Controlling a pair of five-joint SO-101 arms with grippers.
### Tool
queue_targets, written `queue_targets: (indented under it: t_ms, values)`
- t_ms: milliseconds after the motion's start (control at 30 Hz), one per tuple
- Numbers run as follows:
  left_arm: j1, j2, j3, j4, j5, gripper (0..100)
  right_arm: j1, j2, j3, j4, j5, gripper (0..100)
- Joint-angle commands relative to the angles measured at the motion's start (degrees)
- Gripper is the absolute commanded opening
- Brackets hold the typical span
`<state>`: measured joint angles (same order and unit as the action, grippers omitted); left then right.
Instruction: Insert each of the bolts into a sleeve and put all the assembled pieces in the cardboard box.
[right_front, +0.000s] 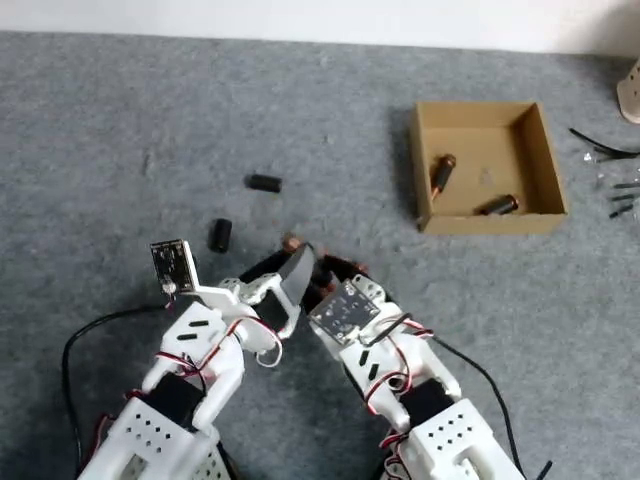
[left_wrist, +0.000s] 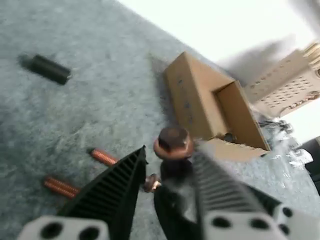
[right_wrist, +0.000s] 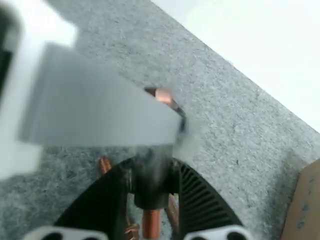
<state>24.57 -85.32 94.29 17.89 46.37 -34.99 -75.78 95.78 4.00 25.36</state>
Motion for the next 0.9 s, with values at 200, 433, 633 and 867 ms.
queue_targets:
  t_ms: [200, 433, 633, 867]
  values:
    - [-8.0, -0.6, -4.6, 0.9, 1.1, 26, 1.5, -0.5, 5.8, -2.0, 0.4, 0.5]
    - [-20.6, -0.7, -7.3, 0.9, 13.2, 26, 1.5, -0.5, 5.8, -2.0, 0.4, 0.5]
    - [-21.9, -0.7, -6.5, 0.9, 9.1, 26, 5.0, -0.5, 5.8, -2.0, 0.1, 0.5]
    - [-19.9, -0.7, -5.5, 0.9, -9.0, 3, 6.4, -0.5, 5.8, -2.0, 0.0, 0.5]
